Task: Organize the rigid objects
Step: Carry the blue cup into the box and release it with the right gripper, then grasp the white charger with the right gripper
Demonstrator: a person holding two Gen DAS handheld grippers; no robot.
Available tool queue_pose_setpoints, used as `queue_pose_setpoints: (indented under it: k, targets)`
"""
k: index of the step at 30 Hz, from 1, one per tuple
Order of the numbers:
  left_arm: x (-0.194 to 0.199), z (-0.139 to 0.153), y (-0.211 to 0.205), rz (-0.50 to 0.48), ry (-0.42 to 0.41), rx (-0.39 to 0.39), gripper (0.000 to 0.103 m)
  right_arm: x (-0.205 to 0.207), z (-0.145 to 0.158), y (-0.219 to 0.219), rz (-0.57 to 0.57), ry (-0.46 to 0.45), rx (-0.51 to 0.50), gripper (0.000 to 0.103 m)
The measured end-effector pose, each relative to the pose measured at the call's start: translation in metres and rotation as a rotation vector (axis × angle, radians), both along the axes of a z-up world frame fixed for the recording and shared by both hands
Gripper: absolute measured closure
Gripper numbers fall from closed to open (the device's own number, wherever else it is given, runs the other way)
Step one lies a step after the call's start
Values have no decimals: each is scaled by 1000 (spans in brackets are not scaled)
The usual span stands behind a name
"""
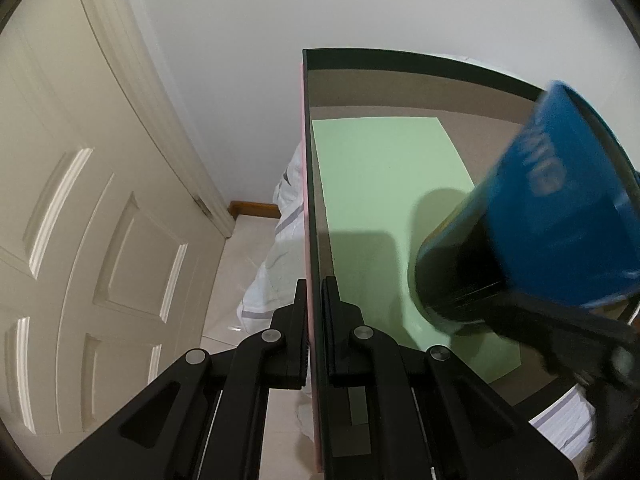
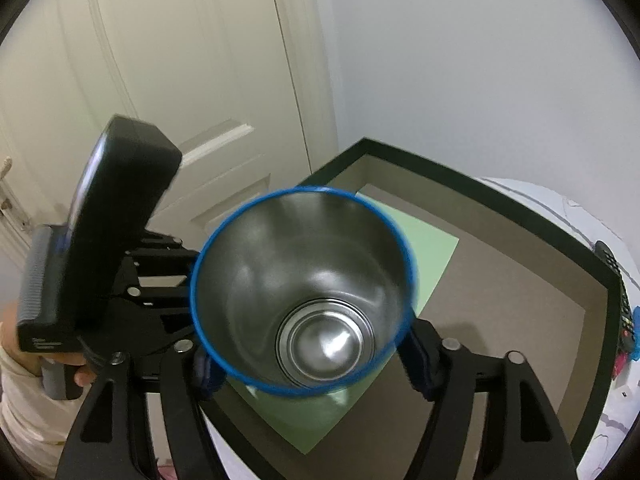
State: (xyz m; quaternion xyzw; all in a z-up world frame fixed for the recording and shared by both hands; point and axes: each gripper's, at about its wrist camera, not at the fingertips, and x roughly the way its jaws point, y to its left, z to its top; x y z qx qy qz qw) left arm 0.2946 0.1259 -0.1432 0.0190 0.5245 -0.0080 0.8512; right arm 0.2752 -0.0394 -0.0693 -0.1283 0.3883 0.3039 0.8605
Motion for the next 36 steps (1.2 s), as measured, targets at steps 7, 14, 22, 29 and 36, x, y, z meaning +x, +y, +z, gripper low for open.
queue_pose_setpoints:
  k: [7,14,22,29,36]
  targets:
    - [1,-1,1,1,-4,-2,99,-12,20,-16,18,-4,79,22]
    - [-1,0,0,1,-8,2,99,-43,52,-67,-16,-70,175,22]
    - [0,-1,-3,14,-6,11,99,-72,79,-192,-315,-195,228,22]
    - [-1,-1,-4,21,-17,14,98,-75,63,-268,-552,-220,146,22]
    - [-4,1,-6,29,-13,20,98,-52,42,-284,-597,-190,50,22]
